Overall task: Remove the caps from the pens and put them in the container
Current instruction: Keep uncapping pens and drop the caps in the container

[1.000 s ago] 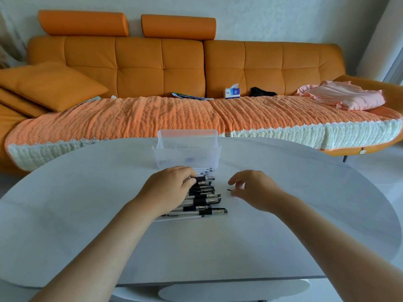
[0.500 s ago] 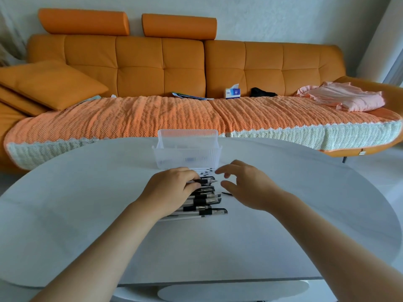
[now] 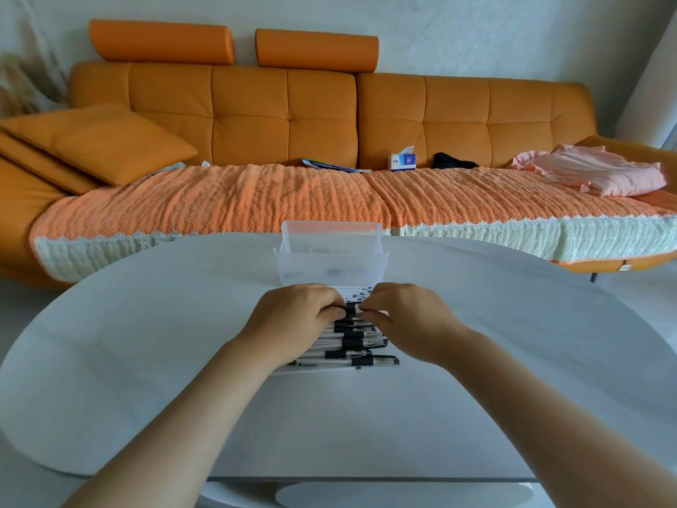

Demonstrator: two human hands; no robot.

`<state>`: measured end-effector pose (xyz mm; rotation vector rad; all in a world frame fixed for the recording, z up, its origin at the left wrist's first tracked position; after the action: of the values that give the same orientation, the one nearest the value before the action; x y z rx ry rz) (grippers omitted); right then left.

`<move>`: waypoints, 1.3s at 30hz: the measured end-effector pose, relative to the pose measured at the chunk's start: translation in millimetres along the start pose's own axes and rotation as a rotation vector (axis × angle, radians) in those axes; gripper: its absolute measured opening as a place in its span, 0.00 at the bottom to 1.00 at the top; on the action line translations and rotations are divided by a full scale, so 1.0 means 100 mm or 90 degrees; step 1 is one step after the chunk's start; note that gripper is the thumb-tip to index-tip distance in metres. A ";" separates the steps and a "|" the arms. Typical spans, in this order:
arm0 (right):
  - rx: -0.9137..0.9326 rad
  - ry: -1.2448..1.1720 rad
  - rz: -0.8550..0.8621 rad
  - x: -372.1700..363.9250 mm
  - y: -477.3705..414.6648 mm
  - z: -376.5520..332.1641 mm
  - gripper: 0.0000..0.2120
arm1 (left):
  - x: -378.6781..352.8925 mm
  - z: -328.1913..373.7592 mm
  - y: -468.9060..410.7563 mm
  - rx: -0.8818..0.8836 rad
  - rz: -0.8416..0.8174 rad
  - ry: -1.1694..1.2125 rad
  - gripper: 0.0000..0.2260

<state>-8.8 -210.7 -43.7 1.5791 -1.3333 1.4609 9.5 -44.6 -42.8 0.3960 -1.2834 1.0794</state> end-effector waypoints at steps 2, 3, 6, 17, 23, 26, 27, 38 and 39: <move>-0.009 0.000 0.015 0.01 -0.01 -0.01 0.10 | -0.02 -0.02 0.00 0.003 -0.019 -0.004 0.10; -0.017 0.001 0.018 0.02 -0.02 -0.01 0.09 | -0.03 -0.03 0.00 0.005 -0.028 -0.006 0.10; -0.027 -0.012 0.020 0.02 -0.03 -0.02 0.07 | -0.05 -0.05 0.00 0.013 -0.046 -0.003 0.11; -0.039 -0.072 0.012 0.00 -0.06 -0.08 0.14 | -0.05 -0.06 0.04 0.032 -0.078 -0.001 0.14; -0.043 -0.068 -0.022 0.01 -0.05 -0.07 0.11 | -0.02 -0.08 0.04 0.041 -0.073 0.011 0.14; -0.063 -0.058 -0.005 0.03 -0.03 -0.05 0.07 | -0.02 -0.02 0.05 0.019 -0.077 0.013 0.06; -0.067 -0.050 0.003 0.04 -0.03 -0.05 0.06 | -0.03 -0.01 0.05 0.013 -0.078 0.006 0.06; -0.056 -0.033 -0.004 0.06 0.01 -0.04 0.07 | -0.13 -0.01 0.04 0.051 -0.092 0.063 0.09; -0.057 -0.031 -0.004 0.06 0.01 -0.04 0.07 | -0.12 0.01 0.04 0.045 -0.089 0.047 0.07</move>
<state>-11.8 -209.3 -36.9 1.5691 -1.4010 1.3483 6.8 -48.6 -55.0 0.4871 -1.1373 1.0130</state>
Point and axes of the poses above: each hand's wrist, its own y-axis away from the middle knuckle, its own x-axis out of the back of the hand, z = x × y, the point moved 5 cm from there along -y, towards the middle knuckle, and after that the axes turned 1 degree about -x, right-handed, at the moved point
